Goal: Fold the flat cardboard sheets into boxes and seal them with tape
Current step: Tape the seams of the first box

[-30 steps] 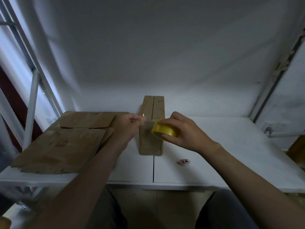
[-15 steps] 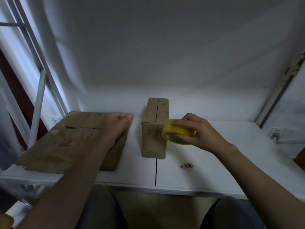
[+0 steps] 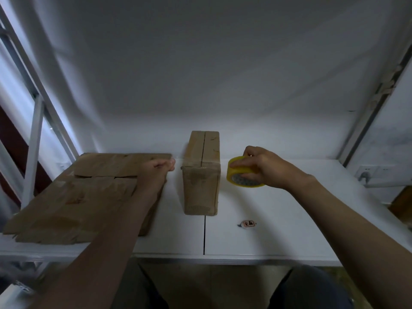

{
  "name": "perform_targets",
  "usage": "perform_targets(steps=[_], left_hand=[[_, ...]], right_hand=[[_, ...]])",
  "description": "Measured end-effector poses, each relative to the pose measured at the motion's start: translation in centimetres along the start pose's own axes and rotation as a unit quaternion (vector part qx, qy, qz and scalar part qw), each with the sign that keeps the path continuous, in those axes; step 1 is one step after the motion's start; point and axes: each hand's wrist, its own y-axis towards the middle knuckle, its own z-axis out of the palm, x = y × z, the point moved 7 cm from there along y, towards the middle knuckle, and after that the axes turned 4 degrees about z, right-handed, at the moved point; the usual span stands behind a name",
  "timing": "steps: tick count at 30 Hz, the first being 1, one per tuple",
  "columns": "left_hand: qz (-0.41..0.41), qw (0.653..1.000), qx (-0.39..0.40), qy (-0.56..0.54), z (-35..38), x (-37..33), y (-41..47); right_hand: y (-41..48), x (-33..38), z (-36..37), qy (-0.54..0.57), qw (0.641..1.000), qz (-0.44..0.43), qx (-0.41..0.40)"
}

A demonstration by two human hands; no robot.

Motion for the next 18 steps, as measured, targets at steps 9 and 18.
perform_targets(steps=[9,18], left_hand=[[-0.025,1.0,-0.001,0.01,1.3,2.7,2.1],[-0.052,0.998,0.018,-0.01,3.7,6.3,3.6]], right_hand=[[2.7,-1.2,1.8,0.001,1.0,-0.006,0.019],[4.9,-2.9,5.3,0.057,0.998,0.004,0.004]])
